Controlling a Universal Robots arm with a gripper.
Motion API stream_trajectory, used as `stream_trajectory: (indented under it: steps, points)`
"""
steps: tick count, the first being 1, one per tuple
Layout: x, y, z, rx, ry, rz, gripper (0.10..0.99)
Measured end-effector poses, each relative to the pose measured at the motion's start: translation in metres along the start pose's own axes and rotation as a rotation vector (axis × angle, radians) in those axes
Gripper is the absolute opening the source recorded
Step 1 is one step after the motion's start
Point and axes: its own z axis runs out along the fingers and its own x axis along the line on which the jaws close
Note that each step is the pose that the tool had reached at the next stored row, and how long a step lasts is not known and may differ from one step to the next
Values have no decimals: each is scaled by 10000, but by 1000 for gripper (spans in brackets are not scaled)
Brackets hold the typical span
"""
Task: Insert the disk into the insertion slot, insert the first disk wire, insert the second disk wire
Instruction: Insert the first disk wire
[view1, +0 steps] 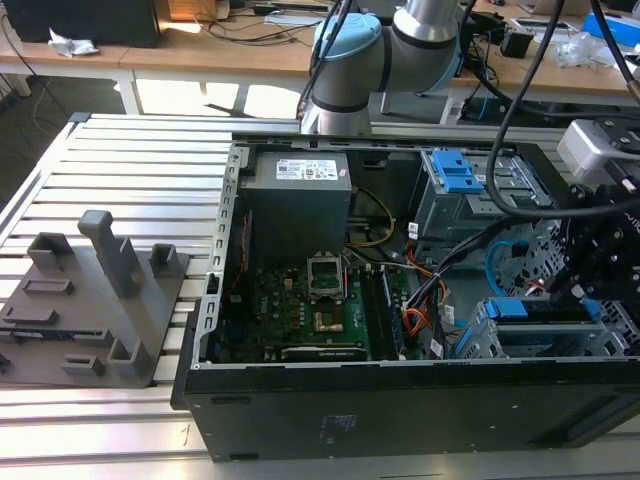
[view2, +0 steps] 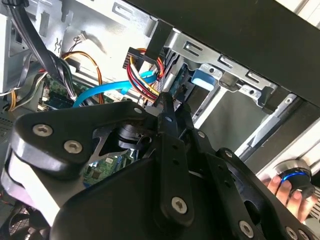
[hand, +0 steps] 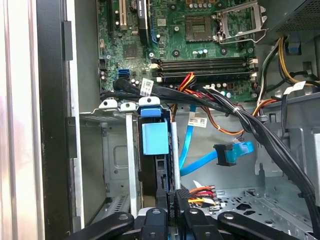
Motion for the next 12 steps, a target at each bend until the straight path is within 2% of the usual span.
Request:
stream_trajectory:
  steps: [2,12]
  points:
    - [3,0,3,-2,-38,-2,188]
    - [48,-5,33,-1,-34,-2,188]
